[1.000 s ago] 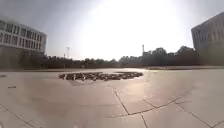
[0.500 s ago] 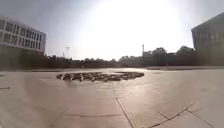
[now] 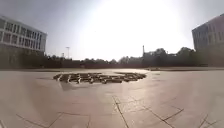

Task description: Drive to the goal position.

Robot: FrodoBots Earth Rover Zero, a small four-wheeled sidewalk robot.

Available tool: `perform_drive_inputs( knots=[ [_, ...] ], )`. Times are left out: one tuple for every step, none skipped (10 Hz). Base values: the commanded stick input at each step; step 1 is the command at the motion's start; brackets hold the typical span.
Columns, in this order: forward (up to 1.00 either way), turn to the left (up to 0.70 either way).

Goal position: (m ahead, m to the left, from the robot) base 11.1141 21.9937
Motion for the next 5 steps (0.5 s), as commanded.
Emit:
perform_drive_inputs(
  knots=[
    [0.70,0.35],
    [0.70,0.32],
    [0.70,0.24],
    [0.70,0.05],
    [0.70,0.00]
  ],
)
